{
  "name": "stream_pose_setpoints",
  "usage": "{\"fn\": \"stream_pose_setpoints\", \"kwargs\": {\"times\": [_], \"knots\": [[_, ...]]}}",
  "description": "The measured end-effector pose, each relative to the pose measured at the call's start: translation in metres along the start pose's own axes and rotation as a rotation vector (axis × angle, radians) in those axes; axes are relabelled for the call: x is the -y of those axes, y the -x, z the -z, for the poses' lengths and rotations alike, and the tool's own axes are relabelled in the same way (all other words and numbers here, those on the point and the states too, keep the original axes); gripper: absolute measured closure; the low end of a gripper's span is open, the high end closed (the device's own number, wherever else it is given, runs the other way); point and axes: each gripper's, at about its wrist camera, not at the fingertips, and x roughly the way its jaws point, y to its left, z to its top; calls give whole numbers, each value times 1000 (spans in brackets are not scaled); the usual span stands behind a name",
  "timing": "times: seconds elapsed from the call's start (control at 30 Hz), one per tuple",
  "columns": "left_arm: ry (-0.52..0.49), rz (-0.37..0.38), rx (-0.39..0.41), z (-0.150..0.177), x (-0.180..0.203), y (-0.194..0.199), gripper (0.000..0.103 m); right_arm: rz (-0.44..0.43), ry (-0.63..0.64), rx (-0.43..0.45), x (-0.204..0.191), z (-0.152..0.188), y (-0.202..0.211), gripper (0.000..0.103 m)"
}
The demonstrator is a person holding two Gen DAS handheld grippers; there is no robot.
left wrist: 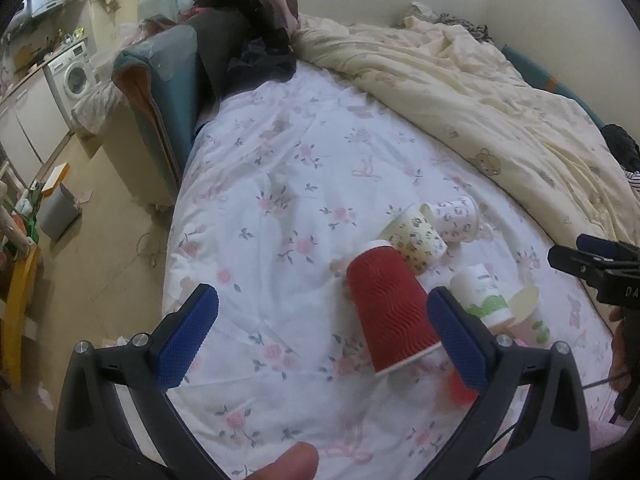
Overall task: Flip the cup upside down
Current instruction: 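Move the right tool toward the pink-striped Hello Kitty cup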
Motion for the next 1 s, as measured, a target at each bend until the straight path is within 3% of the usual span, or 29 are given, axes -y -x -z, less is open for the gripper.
{"fn": "stream_pose_setpoints", "kwargs": {"times": [0.23, 0.53, 0.7, 0.8, 0.93, 1.0], "knots": [[47, 4, -67, -4, -11, -25, 0, -51, 200, -151, -18, -32, -39, 2], [108, -42, -125, -4, -33, -43, 0, -25, 454, -286, -36, -74, -89, 4], [131, -34, -137, -7, -38, -45, 0, -84, 426, -415, -38, -80, -128, 13], [126, -26, -134, -9, -35, -43, 0, -25, 492, -401, -50, -80, -145, 13], [111, -26, -127, -8, -33, -41, 0, 126, 780, -444, -66, -69, -172, 13], [115, -25, -127, -9, -34, -41, 0, 151, 860, -462, -70, -70, -178, 13]]}}
